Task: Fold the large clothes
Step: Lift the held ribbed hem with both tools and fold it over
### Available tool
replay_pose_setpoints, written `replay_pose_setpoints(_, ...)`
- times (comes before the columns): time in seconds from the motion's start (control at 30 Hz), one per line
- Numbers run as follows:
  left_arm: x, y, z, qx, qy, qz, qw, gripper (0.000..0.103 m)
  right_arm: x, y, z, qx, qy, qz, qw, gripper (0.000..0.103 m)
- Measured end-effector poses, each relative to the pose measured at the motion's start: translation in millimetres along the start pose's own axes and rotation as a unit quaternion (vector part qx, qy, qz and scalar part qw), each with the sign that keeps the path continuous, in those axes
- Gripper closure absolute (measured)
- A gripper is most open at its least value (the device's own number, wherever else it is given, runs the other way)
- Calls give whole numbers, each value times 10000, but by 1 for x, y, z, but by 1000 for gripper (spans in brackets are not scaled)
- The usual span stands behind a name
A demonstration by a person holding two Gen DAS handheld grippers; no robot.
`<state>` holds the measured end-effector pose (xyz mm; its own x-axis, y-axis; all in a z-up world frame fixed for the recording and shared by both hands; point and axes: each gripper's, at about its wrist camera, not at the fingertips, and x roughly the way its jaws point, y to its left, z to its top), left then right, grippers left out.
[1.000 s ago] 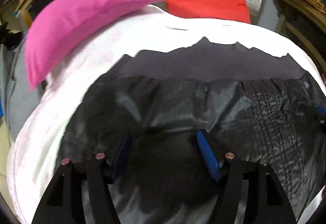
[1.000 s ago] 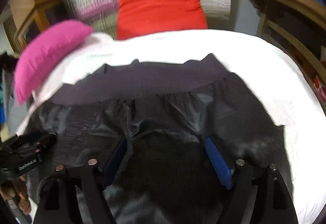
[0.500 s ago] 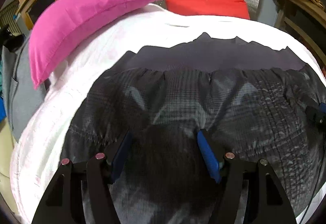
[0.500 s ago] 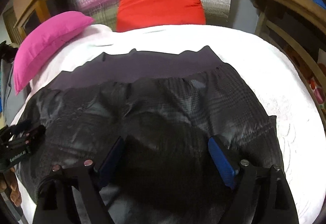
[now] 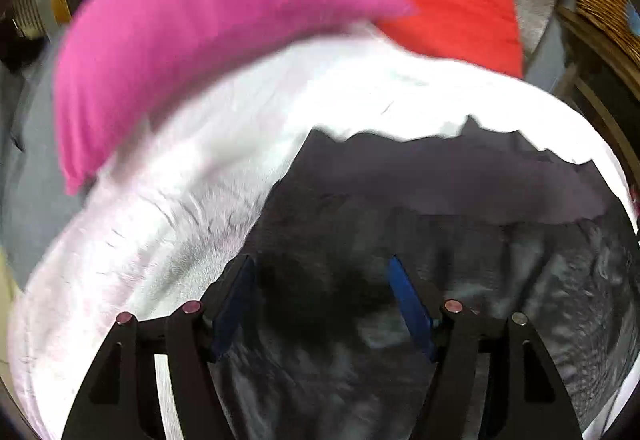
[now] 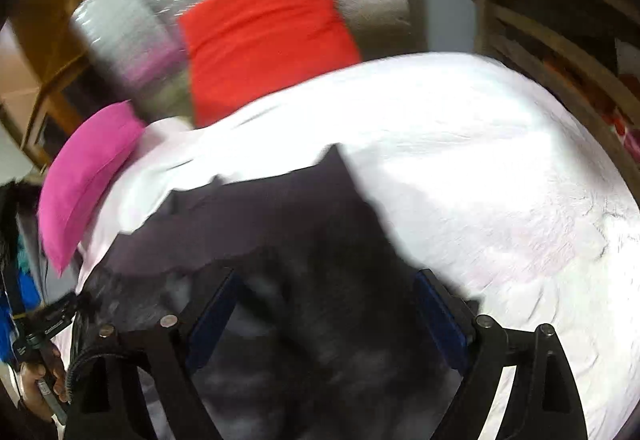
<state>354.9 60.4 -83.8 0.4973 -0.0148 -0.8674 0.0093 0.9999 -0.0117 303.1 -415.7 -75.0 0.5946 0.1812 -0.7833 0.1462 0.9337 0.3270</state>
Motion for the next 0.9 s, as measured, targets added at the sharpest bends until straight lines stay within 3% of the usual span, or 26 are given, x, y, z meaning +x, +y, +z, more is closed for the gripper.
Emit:
replay_pose_setpoints(0.07,10,11,8,24,10,109,9999,33,9,-8,10,0,30,105,9999,13)
replay_pose_setpoints(0.13,18,14,17,120,35,-102,9999,32,21,-8,19,-97,145,216,9996,13)
replay_pose_setpoints(0.3,38,4,34,302,108,-225,9992,32,55,-4,31,-274,504,337,9978,14)
replay_pose_setpoints(0.37,44,4,38,284,47,-237,9993,32,66,-2,30,-334,636,409,9966,37)
replay_pose_setpoints(0.4,48,6,41,261,74,-239,9993,38,69,1,28,-343,707,452,9959,64)
replay_pose_setpoints(0.43,51,5,43,240,121,-289,9992,46,69,4,28,-423,682,392,9960,69)
replay_pose_setpoints(0.47,54,5,44,251,153,-135,9995,63,68,8,28,-575,681,366,9953,76)
replay_pose_setpoints(0.5,53,2,43,282,158,30,9995,72,65,11,29,-660,657,325,9951,82)
replay_pose_setpoints(0.53,55,3,44,259,184,-3,9995,74,61,14,31,-763,619,284,9948,85)
replay_pose_setpoints(0.6,55,7,46,178,155,-50,9997,81,51,19,36,-949,419,146,9945,87)
replay_pose_setpoints(0.8,35,15,52,10,-307,-144,9994,84,26,23,50,-1107,-161,-142,9936,88)
replay_pose_setpoints(0.9,53,13,48,60,-4,-129,9999,84,42,9,44,-890,-5,-396,9952,88)
